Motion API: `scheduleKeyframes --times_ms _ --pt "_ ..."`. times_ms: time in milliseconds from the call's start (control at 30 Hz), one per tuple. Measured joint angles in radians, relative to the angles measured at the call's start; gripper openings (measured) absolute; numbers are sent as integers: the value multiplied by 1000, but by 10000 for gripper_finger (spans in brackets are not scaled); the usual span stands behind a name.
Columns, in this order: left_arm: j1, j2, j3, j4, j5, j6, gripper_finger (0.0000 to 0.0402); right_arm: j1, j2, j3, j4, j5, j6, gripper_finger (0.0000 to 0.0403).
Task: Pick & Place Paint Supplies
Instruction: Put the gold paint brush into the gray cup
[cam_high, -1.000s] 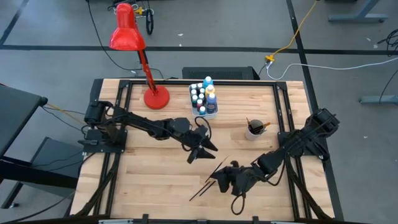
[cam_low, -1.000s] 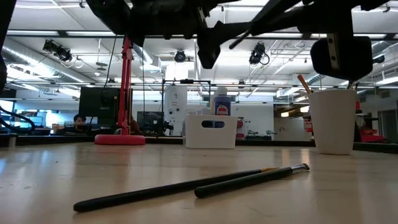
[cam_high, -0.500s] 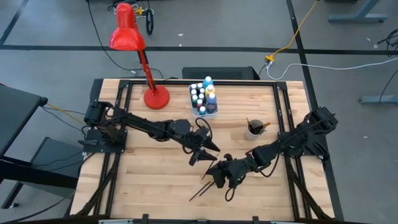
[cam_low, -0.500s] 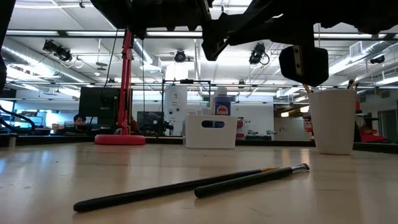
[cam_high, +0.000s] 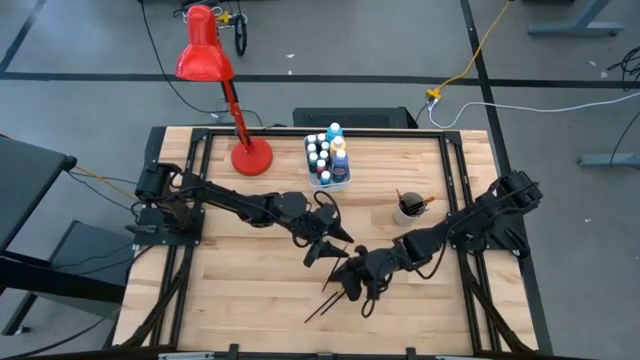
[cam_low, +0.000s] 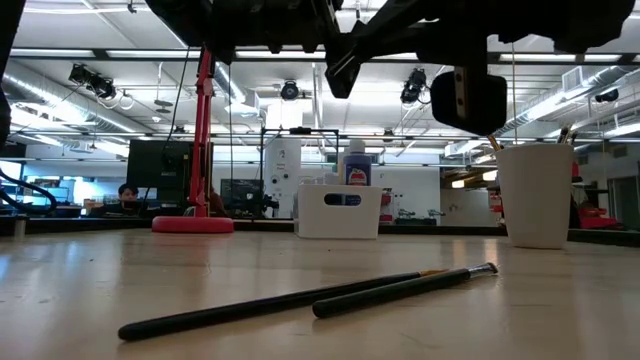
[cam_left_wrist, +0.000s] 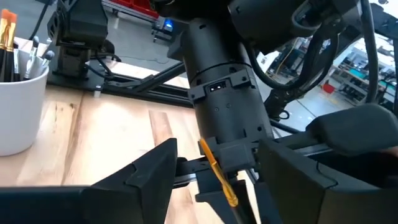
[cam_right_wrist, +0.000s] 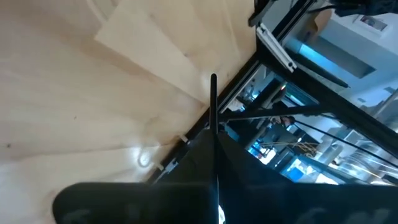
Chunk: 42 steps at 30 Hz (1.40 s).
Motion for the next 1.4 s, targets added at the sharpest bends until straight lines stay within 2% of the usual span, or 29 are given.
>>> scheduleKeyframes --times_ms 67,167,433,567,767,900,967,1200,1300,1400 --pt "0 0 0 1 0 0 223 0 0 0 -5 -7 13 4" --pt "0 0 0 0 0 0 185 0 0 0 -6 -9 31 4" --pt "0 0 0 1 -2 -5 22 0 0 0 -11 -8 33 4" --pt "0 0 0 3 -5 -21 18 0 0 0 -9 -7 68 10" --pt "2 0 0 1 -3 -27 8 19 0 0 29 -6 299 32" --pt "5 0 0 0 -8 -27 10 39 0 0 33 4 364 46" --pt "11 0 0 0 -22 -24 10 54 0 0 34 55 393 51" --pt "45 0 0 0 -23 -24 8 106 0 0 29 366 569 61" --pt "64 0 0 0 -33 3 7 120 0 0 0 537 635 62" --pt "81 0 0 5 -60 53 7 130 0 0 -64 772 686 61"
